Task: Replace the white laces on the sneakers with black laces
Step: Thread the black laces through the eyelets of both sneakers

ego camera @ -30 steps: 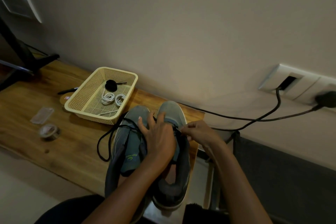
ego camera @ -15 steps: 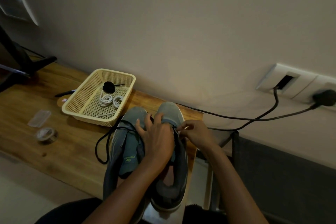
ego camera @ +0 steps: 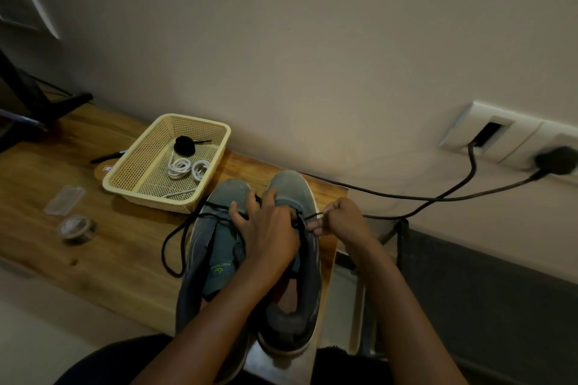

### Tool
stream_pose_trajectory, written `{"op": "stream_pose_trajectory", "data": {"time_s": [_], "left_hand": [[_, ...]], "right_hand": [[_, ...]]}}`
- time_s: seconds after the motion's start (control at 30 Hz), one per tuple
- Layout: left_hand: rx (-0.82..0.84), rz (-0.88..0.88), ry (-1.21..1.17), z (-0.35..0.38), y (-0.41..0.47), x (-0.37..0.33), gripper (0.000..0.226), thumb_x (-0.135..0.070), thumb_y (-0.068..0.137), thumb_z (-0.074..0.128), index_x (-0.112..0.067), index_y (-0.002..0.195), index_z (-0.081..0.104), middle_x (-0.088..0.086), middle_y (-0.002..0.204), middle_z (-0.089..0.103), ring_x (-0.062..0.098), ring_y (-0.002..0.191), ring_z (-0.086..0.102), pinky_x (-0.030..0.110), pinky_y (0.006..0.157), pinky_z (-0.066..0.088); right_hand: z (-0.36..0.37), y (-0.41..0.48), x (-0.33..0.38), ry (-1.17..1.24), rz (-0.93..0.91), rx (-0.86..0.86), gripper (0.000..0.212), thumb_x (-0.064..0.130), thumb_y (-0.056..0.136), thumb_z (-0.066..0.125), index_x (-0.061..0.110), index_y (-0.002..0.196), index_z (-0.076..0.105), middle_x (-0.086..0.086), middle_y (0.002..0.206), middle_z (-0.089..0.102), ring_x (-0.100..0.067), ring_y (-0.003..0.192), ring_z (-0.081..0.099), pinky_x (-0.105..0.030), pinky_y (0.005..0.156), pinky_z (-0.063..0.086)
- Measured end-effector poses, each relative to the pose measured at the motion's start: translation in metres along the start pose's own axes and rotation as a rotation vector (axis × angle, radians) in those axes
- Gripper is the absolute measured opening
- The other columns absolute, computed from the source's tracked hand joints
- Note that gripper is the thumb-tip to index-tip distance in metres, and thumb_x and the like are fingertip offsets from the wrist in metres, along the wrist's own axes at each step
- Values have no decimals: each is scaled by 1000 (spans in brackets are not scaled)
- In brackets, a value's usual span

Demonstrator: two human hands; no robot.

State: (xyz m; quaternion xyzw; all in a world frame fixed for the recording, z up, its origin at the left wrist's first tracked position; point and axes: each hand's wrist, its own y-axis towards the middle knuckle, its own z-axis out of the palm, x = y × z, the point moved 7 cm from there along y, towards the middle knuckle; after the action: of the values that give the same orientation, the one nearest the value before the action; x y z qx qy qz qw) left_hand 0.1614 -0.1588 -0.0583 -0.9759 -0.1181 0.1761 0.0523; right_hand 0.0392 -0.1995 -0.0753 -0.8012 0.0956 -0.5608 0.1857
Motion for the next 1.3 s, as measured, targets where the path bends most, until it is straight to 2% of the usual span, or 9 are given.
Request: {"op": "stream_pose_trajectory", "data": {"time_s": [0.13, 0.3, 0.37, 0.47, 0.57, 0.87, 1.1, 1.23, 1.3], "left_hand": [[-13, 17, -21, -5, -1, 3, 27, -28, 94, 53, -32, 119, 61, -3, 154, 21, 27, 145, 0, 55, 113, -2], [-75, 137, -69, -26, 0, 14, 28, -37, 91, 56, -36, 119, 54, -9, 147, 32, 18, 142, 10, 50, 113, 1], [-73, 112, -79, -32, 3, 24, 16, -40, 87, 61, -37, 102, 55, -11, 142, 37, 18, 140, 13, 49, 112, 4], [-25, 65, -37, -32, 2, 30, 21, -53, 80, 64, -35, 74, 54, -12, 144, 35, 19, 141, 12, 51, 113, 5], [50, 51, 38, -27, -1, 25, 33, -64, 77, 61, -33, 66, 58, -11, 150, 31, 21, 144, 6, 56, 112, 1], [20, 32, 74, -28, -3, 22, 17, -43, 77, 65, -27, 74, 70, -11, 148, 35, 22, 145, 3, 58, 110, -6], [22, 23, 84, -29, -3, 25, 18, -46, 78, 64, -29, 77, 70, -11, 148, 36, 22, 145, 5, 57, 111, -3], [24, 19, 88, -28, -3, 26, 20, -46, 79, 63, -28, 78, 70, -9, 147, 37, 22, 144, 7, 57, 111, -4], [24, 21, 89, -27, -2, 25, 20, -46, 79, 63, -27, 79, 70, -9, 147, 37, 22, 144, 8, 57, 111, -5]], "right_hand": [[-2, -1, -3, 65, 23, -27, 18, -3, 95, 28, 9, 85, 37, -14, 70, 59, -19, 55, 55, -29, 57, 48], [-7, -2, 19, -454, -363, -142, 13, 11, 84, 63, 19, 93, 58, -1, 104, 58, -14, 95, 50, -26, 79, 28], [1, -2, 18, -630, -408, -108, 11, 19, 83, 67, 24, 92, 67, 1, 115, 54, -19, 114, 40, -25, 83, 19], [7, -2, 15, -741, -390, -88, 9, 25, 84, 67, 25, 93, 69, 2, 116, 50, -24, 118, 32, -32, 93, 27], [6, -4, 17, -749, -384, -114, 8, 27, 85, 67, 23, 91, 69, 2, 118, 51, -23, 117, 30, -35, 93, 30], [-9, -2, 4, -583, -185, -205, 6, 31, 80, 72, 26, 78, 70, 2, 109, 57, -24, 115, 33, -29, 79, 25], [-31, 3, -8, -437, -53, -379, 14, 19, 87, 64, 19, 75, 72, -3, 90, 65, -28, 115, 33, -40, 89, 37], [-24, 1, 2, -524, -124, -341, 3, 16, 85, 66, 18, 85, 68, -7, 112, 58, -30, 119, 32, -38, 91, 34], [-17, -1, 12, -603, -226, -266, 12, 19, 82, 69, 23, 92, 65, -2, 127, 49, -28, 124, 29, -36, 96, 29]]}}
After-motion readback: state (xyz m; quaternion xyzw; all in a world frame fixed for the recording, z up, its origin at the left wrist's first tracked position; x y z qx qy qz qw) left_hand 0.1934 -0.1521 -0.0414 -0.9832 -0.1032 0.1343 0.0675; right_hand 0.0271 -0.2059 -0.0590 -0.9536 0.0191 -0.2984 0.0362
